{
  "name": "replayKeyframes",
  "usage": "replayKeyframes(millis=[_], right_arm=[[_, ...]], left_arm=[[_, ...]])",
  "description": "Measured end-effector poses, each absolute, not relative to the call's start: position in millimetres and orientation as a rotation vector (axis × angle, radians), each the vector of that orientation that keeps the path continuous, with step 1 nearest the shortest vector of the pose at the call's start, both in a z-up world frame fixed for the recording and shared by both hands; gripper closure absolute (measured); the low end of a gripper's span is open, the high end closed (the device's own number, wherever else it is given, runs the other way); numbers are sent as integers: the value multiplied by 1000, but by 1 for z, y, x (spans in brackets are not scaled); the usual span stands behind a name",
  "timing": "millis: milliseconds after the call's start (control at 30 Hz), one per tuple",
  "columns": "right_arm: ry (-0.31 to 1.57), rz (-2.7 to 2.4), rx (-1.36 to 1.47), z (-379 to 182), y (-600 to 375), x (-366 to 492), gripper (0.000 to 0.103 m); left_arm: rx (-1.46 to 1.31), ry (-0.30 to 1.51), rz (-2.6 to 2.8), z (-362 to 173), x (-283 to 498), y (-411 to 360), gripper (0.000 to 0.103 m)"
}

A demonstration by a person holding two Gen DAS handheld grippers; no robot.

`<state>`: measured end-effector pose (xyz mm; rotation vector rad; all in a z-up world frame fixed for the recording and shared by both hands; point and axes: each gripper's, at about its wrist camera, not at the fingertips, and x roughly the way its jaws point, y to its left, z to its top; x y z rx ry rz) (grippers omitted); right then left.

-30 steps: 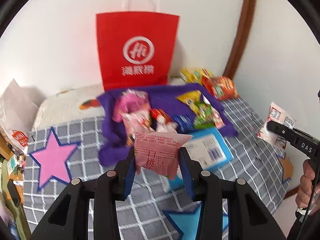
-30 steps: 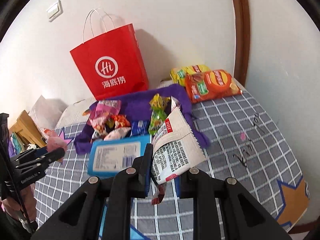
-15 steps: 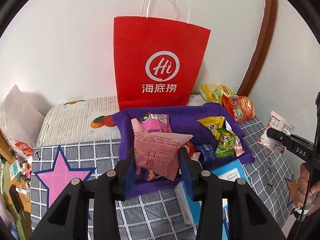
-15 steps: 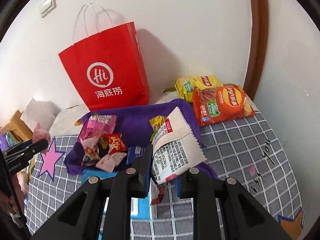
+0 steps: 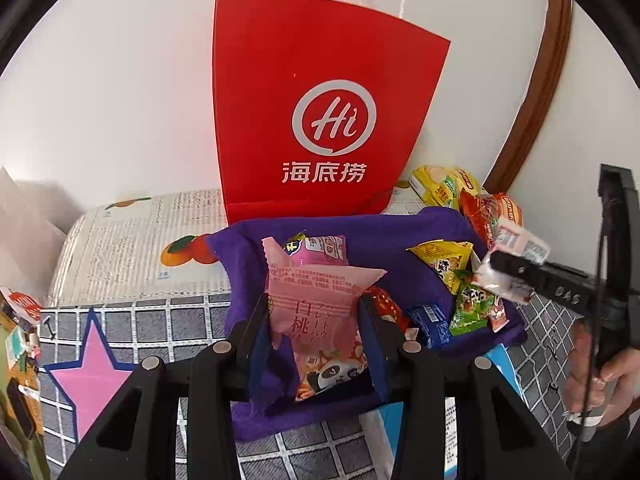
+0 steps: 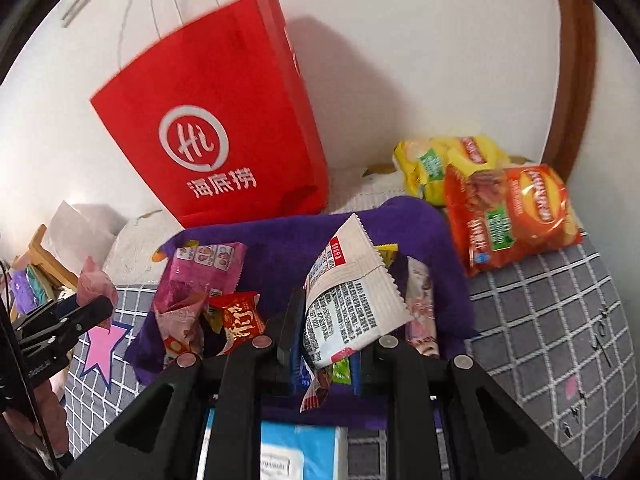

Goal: Organize snacks
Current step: 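Carry both packets onto the purple towel and open both tools to release them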

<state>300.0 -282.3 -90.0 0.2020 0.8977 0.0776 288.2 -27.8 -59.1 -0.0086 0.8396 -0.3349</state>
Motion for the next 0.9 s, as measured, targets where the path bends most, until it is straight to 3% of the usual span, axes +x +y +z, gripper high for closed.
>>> replayKeyframes(millis=[367,700,767,833,900], right_arm=[[990,97,133,-130,-268,325,84],[983,95,-8,-129,-251,322,83],[978,107,-23,-126,-250,319,80],[963,122,-25,-122,-252,314,60],[944,129,-34,-118,-252,310,54]], left_arm=[[-30,861,-370,-71,306,-39,63],[-17,892,-419,-81,319,-68,62],[-15,899,-429,-85,322,-74,62],[-13,910,-431,-89,325,-77,61],[-16,925,-441,-94,327,-80,61]])
